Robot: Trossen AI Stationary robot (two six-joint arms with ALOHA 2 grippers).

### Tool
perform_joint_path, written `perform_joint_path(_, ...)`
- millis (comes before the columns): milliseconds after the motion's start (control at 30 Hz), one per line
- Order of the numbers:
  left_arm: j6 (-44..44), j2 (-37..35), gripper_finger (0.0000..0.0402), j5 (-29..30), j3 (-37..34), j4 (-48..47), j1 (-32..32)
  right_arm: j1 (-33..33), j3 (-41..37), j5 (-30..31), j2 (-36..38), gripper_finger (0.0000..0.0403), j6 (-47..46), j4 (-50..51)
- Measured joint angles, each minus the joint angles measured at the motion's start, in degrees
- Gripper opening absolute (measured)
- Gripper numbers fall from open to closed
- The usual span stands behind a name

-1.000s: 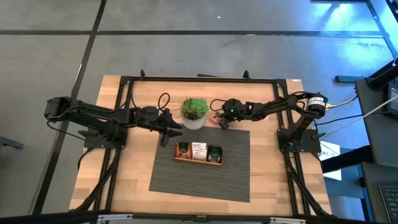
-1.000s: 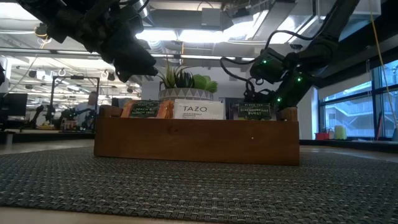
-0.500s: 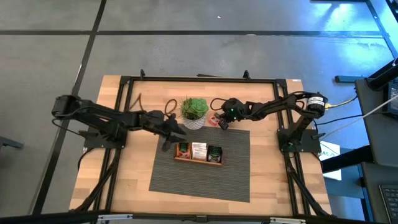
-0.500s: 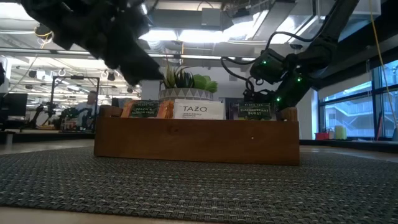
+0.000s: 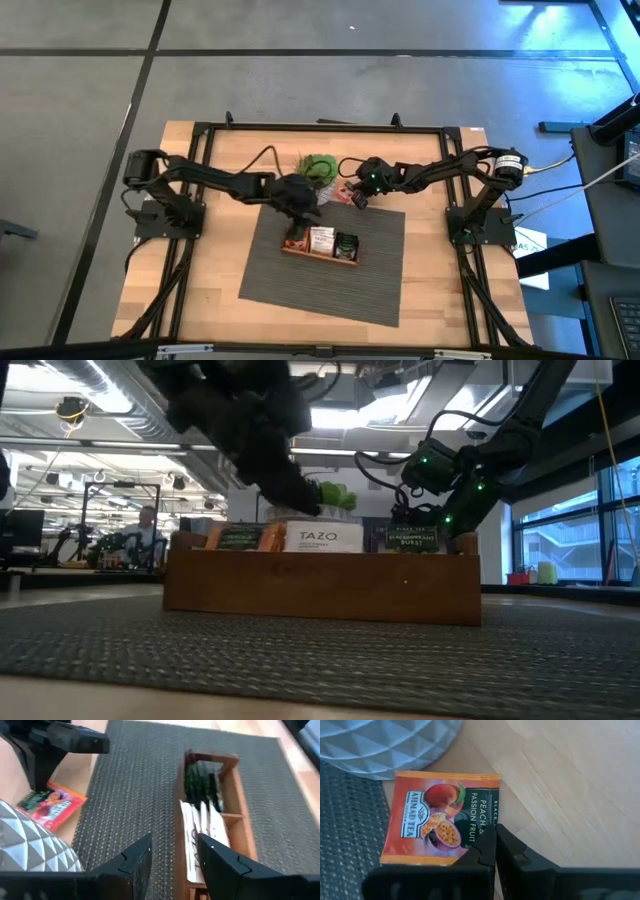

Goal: Pick & Place Tea
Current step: Put the orange tea bag into the left section of the wooden organizer

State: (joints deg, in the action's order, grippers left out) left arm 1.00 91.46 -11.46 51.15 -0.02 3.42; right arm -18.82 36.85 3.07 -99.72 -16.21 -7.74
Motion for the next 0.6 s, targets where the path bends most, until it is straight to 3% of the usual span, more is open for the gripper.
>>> perform_joint_path(300, 4.71, 2.78, 0.0152, 5.15, 8.11, -0.82, 0.26, -0.12, -0.12, -0.28, 2.64, 0.0009, 0.08, 4.74)
perform_joint_path(467, 4.91, 2.78, 0.0149, 7.8, 11.5, 0.55, 1.17, -0.24, -0.43, 7.19, 7.24, 0.0009, 2.16, 14.63)
perform_joint_path(600, 1.98, 2.8, 0.0149, 6.98, 11.55, 8.72, 1.33, -1.14, -0.42, 10.03, 8.55, 0.0009, 4.59, 19.68)
